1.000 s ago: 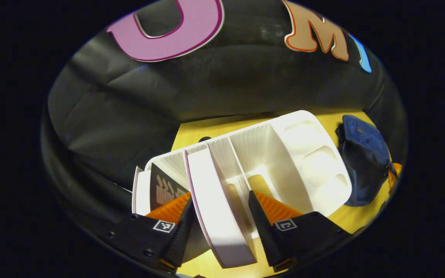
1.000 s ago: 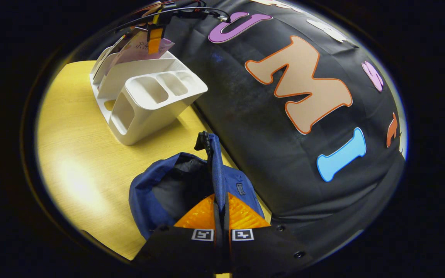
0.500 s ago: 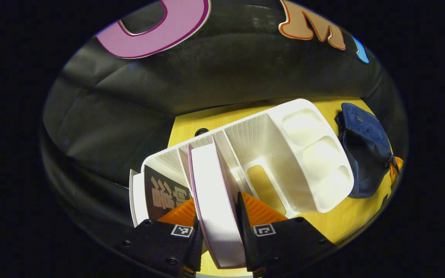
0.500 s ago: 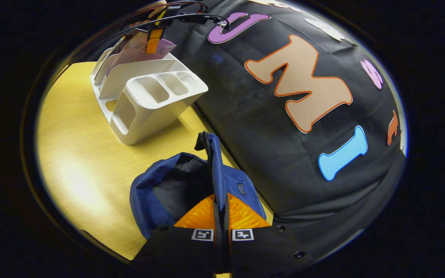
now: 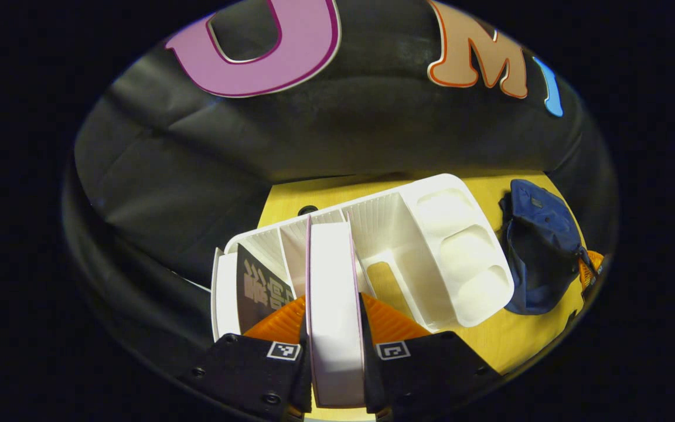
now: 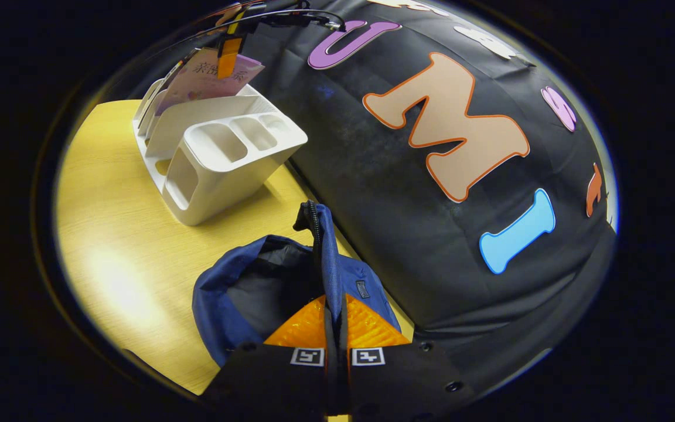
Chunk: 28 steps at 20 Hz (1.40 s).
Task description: Open the schoolbag, grab two books from the bookshelf and put them into the schoolbag.
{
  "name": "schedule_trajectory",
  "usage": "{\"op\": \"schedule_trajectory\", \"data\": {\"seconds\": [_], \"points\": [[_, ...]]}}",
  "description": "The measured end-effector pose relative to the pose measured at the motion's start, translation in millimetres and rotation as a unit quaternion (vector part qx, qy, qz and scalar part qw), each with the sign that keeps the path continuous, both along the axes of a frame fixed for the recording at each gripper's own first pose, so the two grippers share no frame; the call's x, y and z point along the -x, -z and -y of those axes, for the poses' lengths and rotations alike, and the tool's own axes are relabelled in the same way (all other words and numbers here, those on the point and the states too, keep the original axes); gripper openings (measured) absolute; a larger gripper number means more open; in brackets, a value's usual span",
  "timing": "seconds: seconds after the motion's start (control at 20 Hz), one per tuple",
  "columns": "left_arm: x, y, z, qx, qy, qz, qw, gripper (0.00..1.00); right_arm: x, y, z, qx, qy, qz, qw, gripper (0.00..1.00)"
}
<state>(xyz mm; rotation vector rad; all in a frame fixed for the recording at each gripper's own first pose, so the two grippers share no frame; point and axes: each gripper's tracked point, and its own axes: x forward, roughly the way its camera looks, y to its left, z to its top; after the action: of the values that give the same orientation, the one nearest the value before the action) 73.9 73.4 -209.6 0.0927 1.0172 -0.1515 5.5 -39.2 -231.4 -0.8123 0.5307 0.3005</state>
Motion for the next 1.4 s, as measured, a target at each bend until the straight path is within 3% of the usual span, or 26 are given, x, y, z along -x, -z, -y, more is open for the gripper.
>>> {"op": "schedule_trajectory", "data": {"seconds": [0.4,0.6,0.9,1.15,1.4], "points": [[16,-52,-6,0.009,-0.014,0.055,0.998,0.31,0,-2,2,-0.011,-0.003,0.003,1.0,0.03],[24,-78,-15,0.023,-0.043,0.088,0.995,0.31,-2,-2,2,-0.012,-0.01,0.003,1.0,0.03],[45,-109,-11,0.098,-0.095,0.115,0.984,0.31,-6,-4,2,-0.013,-0.017,0.006,1.0,0.03],[62,-117,-10,0.13,-0.132,0.131,0.974,0.31,-8,-2,0,-0.014,-0.029,0.002,0.999,0.03],[69,-108,-6,0.155,-0.16,0.106,0.969,0.29,-4,4,-4,-0.018,-0.042,-0.007,0.999,0.03]]}}
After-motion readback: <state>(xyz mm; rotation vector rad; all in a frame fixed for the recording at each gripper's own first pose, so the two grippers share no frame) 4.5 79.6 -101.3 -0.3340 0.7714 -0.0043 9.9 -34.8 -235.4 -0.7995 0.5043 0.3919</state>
